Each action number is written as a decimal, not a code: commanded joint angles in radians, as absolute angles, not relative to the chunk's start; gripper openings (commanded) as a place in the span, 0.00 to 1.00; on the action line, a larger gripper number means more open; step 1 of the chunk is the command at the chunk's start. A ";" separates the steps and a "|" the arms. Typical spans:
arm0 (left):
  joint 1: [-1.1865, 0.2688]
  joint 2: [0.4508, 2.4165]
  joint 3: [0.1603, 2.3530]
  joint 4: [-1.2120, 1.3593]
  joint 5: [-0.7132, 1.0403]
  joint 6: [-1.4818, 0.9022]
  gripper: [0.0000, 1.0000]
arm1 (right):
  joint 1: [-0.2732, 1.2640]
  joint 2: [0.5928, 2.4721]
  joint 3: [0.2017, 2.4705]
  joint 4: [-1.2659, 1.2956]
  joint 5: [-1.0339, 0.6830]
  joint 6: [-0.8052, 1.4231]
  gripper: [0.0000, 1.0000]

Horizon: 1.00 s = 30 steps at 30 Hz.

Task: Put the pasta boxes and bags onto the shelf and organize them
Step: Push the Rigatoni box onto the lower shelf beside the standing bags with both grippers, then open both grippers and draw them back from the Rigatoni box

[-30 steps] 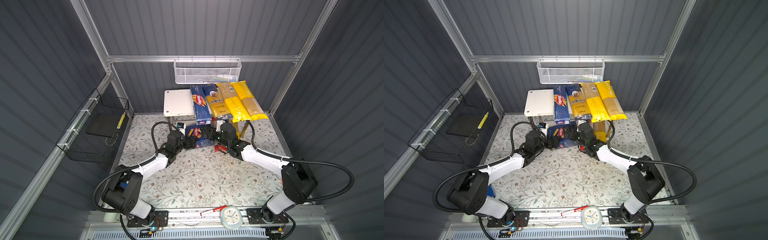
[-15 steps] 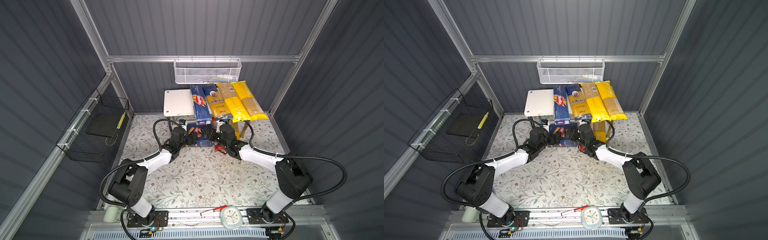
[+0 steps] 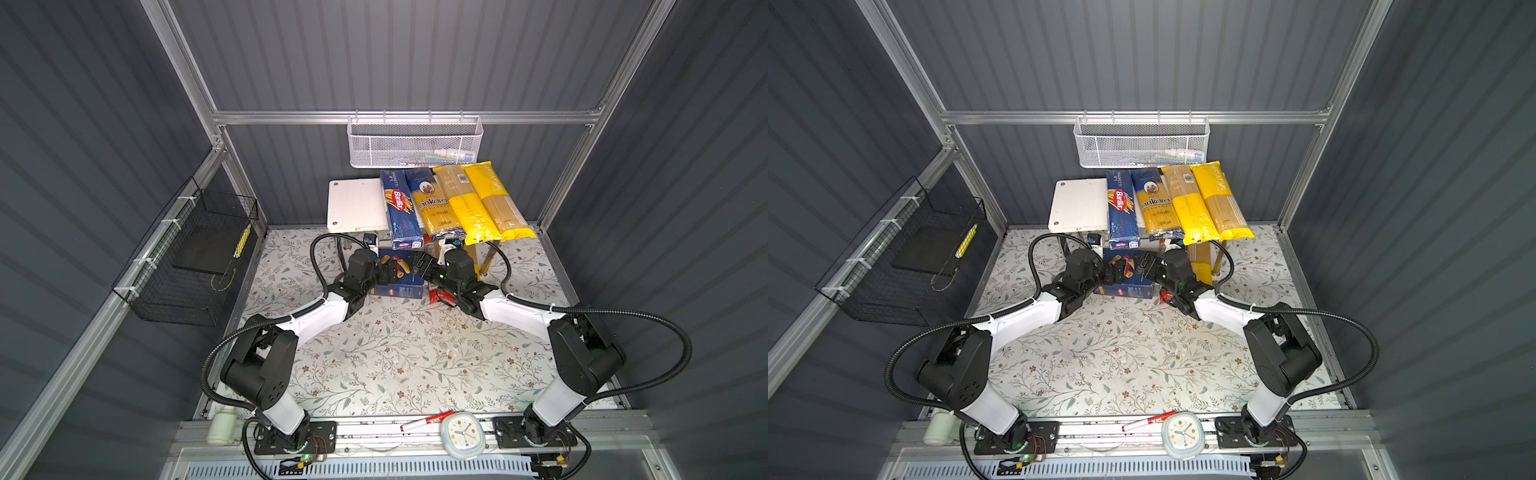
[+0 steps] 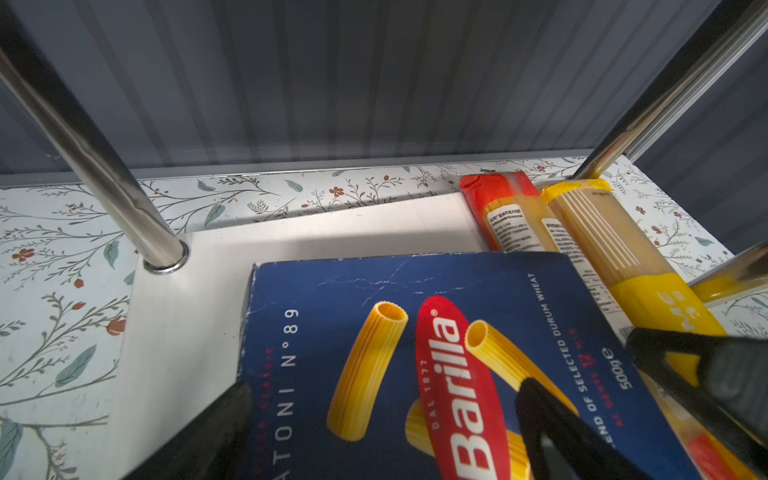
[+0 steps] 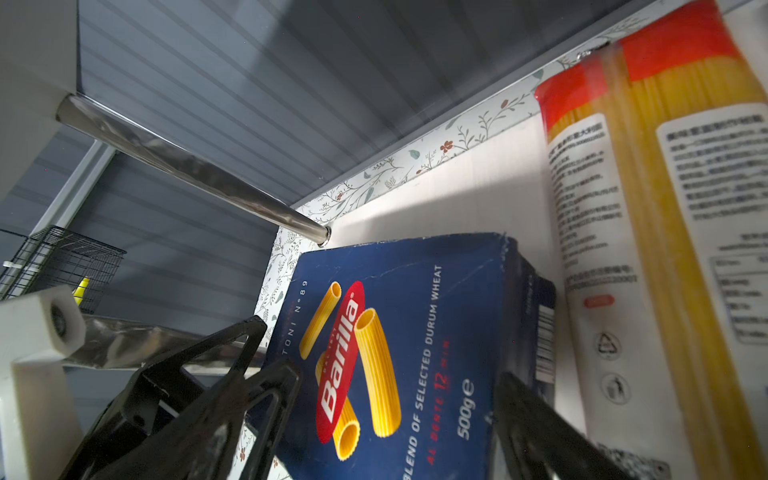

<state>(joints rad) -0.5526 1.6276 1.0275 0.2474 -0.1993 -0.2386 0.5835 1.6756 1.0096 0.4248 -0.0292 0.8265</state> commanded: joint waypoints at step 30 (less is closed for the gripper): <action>-0.561 1.081 0.710 -0.095 -0.105 -0.355 1.00 | 0.861 1.238 0.722 0.153 0.177 0.715 0.81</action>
